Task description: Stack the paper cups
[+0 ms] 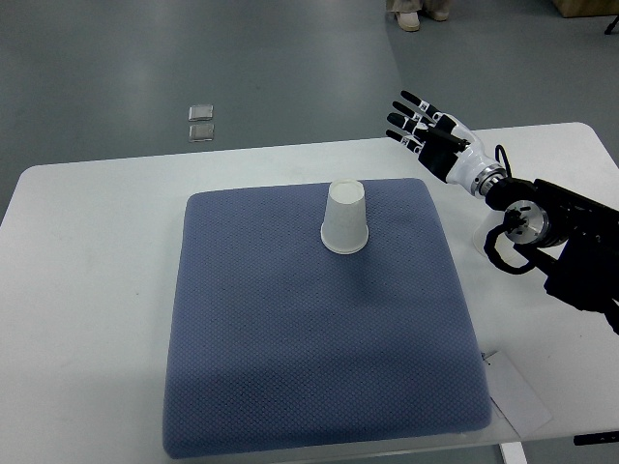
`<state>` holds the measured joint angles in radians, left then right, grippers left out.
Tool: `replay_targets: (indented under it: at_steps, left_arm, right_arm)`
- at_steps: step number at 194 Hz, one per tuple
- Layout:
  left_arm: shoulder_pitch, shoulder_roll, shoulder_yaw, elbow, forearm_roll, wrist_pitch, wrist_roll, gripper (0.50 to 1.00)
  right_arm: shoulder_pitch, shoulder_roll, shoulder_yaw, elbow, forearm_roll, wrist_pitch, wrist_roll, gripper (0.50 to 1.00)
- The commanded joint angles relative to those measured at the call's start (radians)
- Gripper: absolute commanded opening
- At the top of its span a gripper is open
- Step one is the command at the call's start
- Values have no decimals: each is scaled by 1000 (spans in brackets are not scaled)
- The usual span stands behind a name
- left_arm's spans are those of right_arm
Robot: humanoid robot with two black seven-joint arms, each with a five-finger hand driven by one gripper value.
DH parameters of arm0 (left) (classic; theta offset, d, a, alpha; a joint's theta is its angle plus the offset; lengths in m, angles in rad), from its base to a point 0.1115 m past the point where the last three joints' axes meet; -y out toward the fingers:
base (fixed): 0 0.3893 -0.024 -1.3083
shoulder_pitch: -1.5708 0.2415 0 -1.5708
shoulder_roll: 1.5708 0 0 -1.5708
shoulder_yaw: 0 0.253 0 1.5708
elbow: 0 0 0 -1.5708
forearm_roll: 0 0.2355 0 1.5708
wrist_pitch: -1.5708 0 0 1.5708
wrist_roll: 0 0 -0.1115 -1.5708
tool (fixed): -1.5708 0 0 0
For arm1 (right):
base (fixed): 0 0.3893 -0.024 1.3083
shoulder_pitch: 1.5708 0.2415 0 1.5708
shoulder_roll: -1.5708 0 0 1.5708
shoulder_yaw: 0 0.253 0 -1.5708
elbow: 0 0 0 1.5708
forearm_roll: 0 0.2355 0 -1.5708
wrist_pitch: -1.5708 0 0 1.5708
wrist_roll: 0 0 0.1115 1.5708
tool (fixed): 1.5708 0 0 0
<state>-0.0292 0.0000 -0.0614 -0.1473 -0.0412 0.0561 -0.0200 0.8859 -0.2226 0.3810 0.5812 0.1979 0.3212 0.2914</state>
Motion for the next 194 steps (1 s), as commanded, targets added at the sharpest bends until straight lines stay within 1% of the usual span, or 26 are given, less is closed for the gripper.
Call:
replay_targets:
  at_steps: [1, 85, 150, 164, 180, 194]
  left_arm:
    - [0, 0, 0, 0, 0, -1, 3, 1000]
    - [6, 0, 0, 11, -2, 1, 5, 1000]
    - [5, 0, 0, 9, -2, 1, 5, 1000]
    - [6, 0, 0, 11, -2, 1, 5, 1000]
    - [5, 0, 0, 9, -2, 1, 5, 1000]
    - [5, 0, 2, 6, -2, 1, 5, 1000]
  right_arm:
    - [1, 0, 1, 0, 0, -1, 0, 915]
    - [4, -4, 1, 0, 0, 1, 0, 915]
    - [68, -11, -22, -1, -3, 6, -2, 915]
    - [102, -47, -40, 2, -20, 7, -2, 915]
    - [151, -103, -119, 11, -18, 10, -2, 915]
    - [202, -141, -205, 17, -17, 33, -2, 915]
